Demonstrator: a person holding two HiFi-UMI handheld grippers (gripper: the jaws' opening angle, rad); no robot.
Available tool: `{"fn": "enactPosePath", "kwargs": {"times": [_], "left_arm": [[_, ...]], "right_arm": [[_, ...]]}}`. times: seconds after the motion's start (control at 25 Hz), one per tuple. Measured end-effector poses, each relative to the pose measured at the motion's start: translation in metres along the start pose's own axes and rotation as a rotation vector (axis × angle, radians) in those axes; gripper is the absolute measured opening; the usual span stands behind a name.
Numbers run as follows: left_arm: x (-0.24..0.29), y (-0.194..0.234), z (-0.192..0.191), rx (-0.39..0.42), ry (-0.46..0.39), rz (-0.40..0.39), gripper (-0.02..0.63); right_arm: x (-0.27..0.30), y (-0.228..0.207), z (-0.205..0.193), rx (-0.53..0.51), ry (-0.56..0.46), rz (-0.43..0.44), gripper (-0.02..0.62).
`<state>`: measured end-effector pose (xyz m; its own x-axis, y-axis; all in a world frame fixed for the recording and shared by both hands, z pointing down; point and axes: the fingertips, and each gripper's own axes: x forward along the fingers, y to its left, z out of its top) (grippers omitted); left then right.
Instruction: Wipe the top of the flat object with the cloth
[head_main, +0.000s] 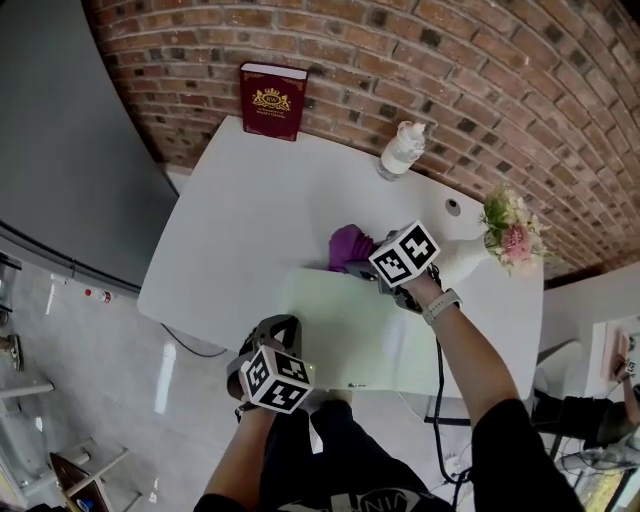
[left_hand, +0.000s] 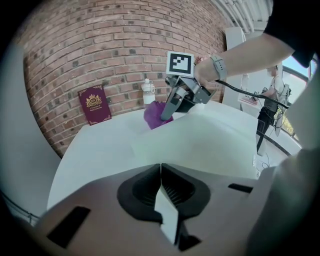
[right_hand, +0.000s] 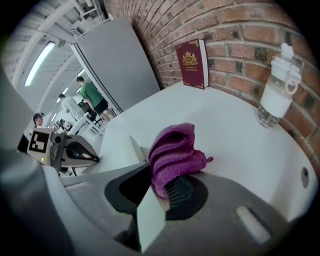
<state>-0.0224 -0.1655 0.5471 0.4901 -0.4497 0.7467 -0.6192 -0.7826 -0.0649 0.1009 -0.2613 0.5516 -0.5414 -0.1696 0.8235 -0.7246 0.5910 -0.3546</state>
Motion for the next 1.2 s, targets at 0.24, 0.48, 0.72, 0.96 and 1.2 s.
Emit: {"fn": "enactPosePath", "kwargs": {"times": [0.24,0.48,0.72,0.96,1.2], "left_arm": [[0.001,-0.001,0.0,0.005,0.013,0.023,0.015],[0.0,-0.001,0.001,-0.001,0.023,0.041,0.015],[0.001,0.001,0.001,-0.017,0.029,0.054,0.015],[0.001,0.002,0.002,-0.033,0.036,0.063,0.015],[0.0,0.004,0.004,-0.071,0.015,0.076,0.017]], "right_arm": [[-0.033,-0.027,-0.042,-0.094,0.072,-0.157,0.079],[-0.071,-0.054,-0.087,-0.064,0.088,-0.249,0.078],[-0.103,-0.071,-0.134,-0.003,0.086,-0.316,0.078],[-0.123,-0.075,-0.169,0.006,0.108,-0.359,0.078],[-0.149,-0.075,-0.201,-0.082,0.185,-0.455,0.078]]}}
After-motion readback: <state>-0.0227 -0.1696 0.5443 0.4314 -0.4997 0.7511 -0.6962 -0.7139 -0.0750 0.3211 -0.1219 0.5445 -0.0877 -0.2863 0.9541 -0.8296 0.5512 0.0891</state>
